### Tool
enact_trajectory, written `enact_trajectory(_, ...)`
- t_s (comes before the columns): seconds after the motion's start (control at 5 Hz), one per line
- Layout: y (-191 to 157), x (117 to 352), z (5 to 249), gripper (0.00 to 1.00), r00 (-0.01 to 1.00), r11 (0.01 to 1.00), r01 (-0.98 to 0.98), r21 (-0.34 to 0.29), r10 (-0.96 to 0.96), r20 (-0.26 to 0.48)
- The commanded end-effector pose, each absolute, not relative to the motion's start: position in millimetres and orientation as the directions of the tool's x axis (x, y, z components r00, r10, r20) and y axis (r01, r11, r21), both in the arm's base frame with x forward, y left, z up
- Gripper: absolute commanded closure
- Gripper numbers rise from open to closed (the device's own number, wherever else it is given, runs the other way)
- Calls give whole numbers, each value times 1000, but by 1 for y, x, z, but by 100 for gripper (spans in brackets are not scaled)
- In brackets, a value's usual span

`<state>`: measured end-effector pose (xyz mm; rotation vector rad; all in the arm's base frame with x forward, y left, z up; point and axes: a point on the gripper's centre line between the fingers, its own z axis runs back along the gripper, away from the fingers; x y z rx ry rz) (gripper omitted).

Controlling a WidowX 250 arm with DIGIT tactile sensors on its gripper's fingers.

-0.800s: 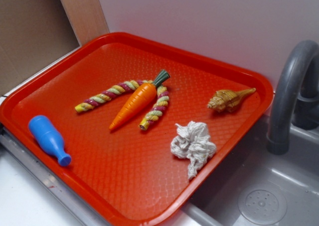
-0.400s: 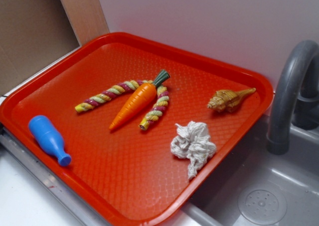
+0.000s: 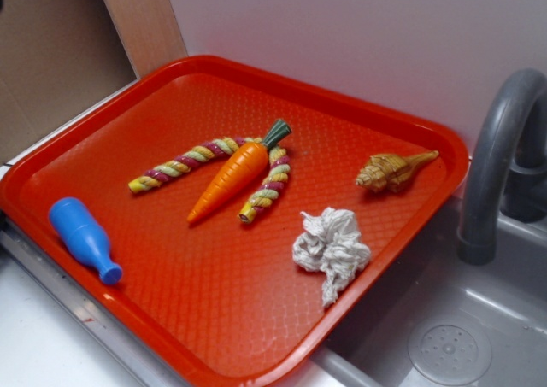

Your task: Grab the shell.

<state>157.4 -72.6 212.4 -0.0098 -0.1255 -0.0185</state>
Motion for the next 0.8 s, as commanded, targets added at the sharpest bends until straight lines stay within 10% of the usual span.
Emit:
enact_trajectory(0.0, -155, 203, 189, 0, 962, 984, 177, 21, -177, 207)
enact_trajectory(0.6, -280, 231, 138, 0, 929, 945, 321, -57, -303, 213)
